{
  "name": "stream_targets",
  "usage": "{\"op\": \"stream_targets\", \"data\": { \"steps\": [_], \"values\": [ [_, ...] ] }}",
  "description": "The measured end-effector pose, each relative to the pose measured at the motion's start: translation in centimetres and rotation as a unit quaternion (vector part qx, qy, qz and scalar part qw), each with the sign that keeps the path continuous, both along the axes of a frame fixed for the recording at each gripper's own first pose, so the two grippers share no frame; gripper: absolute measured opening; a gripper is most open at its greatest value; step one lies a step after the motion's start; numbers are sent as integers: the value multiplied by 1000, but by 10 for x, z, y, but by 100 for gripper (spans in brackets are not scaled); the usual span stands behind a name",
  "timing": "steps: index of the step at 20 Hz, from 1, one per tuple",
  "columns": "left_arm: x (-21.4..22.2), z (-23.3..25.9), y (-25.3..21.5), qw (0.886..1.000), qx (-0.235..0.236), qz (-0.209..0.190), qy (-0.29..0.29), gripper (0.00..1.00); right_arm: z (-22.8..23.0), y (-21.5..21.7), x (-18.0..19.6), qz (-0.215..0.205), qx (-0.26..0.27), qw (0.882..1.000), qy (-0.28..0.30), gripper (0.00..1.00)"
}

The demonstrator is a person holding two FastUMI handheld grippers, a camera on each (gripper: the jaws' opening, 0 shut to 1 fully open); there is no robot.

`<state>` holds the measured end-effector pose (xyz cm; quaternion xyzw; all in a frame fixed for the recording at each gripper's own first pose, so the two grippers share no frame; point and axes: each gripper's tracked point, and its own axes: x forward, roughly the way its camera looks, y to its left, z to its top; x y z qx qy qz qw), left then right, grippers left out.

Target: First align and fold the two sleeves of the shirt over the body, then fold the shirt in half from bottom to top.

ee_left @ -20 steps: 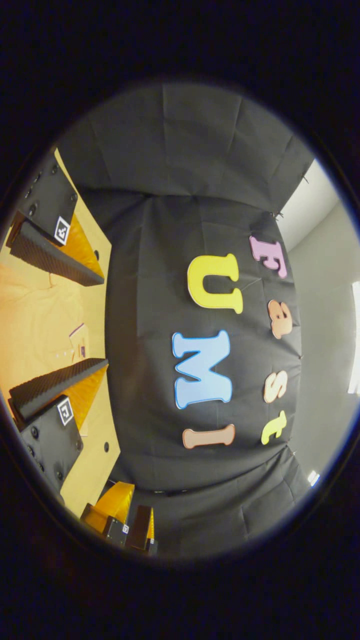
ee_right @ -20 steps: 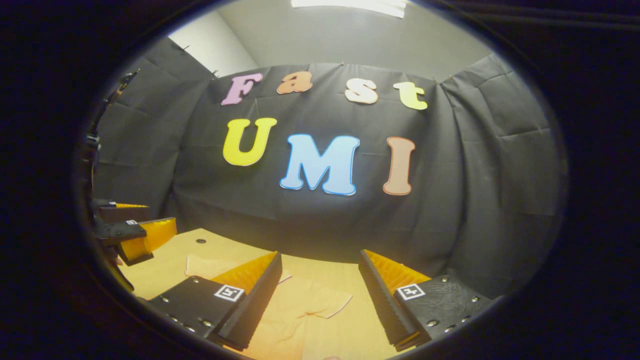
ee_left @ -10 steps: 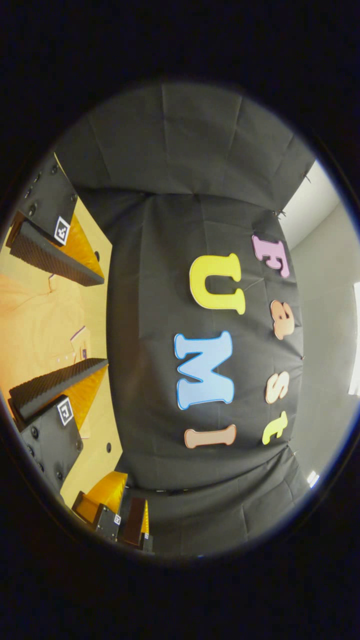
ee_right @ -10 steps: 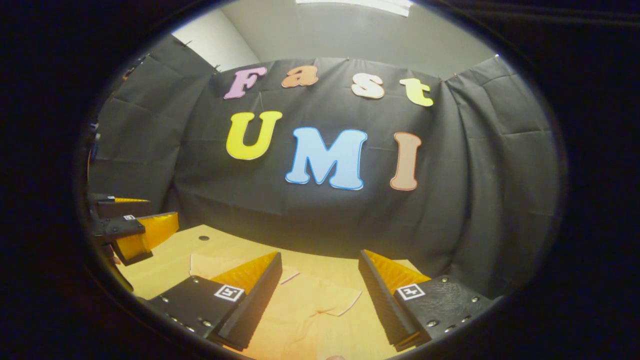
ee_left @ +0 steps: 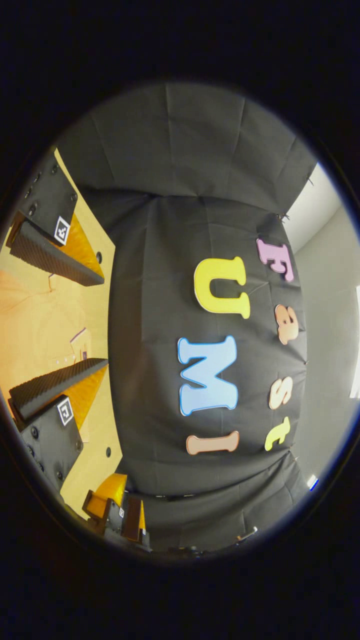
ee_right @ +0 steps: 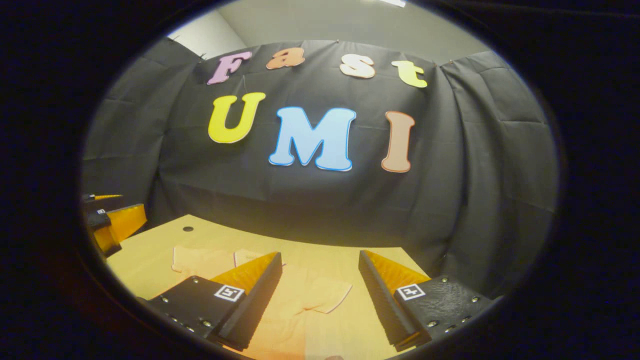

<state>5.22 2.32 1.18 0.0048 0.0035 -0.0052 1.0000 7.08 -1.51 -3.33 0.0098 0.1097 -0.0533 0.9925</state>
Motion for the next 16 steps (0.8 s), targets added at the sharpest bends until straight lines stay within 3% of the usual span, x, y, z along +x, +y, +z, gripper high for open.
{"op": "stream_targets", "data": {
  "steps": [10,16],
  "values": [
    [15,-14,0,1000,2,10,20,93,-78,-34,49,-21,42,995,93,95],
    [11,-21,16,999,-1,36,31,95,-119,-44,81,-25,57,988,142,95]
  ]
}}
